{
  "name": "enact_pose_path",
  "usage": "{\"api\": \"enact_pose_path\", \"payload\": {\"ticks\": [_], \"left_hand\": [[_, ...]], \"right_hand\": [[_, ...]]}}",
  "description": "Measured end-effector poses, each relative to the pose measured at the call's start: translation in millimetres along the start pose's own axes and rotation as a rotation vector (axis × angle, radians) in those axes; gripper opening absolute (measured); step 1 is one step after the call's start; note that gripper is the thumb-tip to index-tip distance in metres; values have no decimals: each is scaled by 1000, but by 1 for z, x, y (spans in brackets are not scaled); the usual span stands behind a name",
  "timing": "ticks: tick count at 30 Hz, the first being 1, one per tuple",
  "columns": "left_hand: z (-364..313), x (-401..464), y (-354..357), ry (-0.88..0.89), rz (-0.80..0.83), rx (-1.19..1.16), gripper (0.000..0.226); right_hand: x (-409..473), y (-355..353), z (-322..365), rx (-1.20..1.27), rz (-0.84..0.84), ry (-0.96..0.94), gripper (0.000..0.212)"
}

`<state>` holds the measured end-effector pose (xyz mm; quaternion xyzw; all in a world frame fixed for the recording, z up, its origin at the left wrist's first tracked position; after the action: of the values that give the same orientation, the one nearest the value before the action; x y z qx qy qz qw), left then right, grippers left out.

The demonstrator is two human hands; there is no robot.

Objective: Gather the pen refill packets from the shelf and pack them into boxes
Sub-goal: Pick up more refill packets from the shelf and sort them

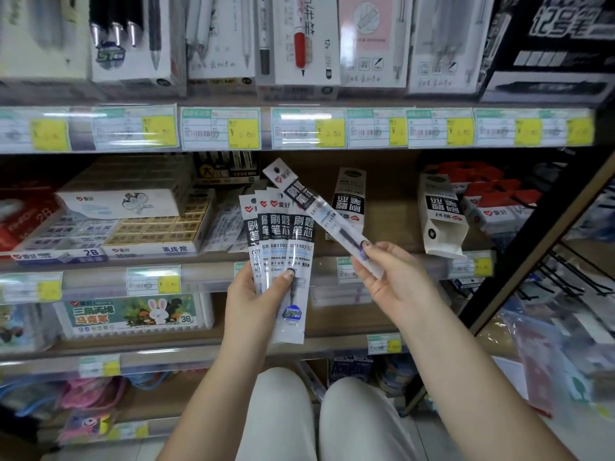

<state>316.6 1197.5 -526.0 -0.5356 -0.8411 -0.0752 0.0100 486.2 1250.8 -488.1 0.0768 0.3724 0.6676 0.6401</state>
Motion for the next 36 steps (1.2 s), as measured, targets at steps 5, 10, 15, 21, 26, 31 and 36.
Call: {"api": "enact_pose_path", "payload": {"ticks": [5, 10, 15, 21, 26, 31, 36], "left_hand": [[1, -1, 0, 9, -44, -13, 16], [3, -1, 5, 39, -86, -36, 16], [6, -1, 7, 72, -95, -31, 16], [9, -1, 6, 100, -97, -20, 18], [8, -2, 9, 136, -78, -18, 21], [10, -3, 10, 162, -60, -4, 20], [13, -7, 13, 172, -25, 17, 26]], "right_hand": [[5, -2, -13, -30, 2, 39, 33], [8, 3, -37, 12, 4, 45, 27], [6, 11, -58, -13, 47, 25, 25], [3, 14, -62, -6, 70, 18, 22], [0, 13, -73, -140, 47, 23, 22], [-2, 13, -81, -194, 27, 24, 19], [-1, 11, -84, -200, -14, 9, 16]]}}
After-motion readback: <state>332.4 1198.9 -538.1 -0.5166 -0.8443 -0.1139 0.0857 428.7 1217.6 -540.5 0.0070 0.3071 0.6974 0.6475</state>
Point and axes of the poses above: each hand's wrist, its own x-axis towards the middle knuckle, its own y-axis out of the palm, z = x × y, the point moved 1 cm from there along x, towards the middle knuckle, and after that the axes turned 8 degrees about y, right-handed, at the moved point
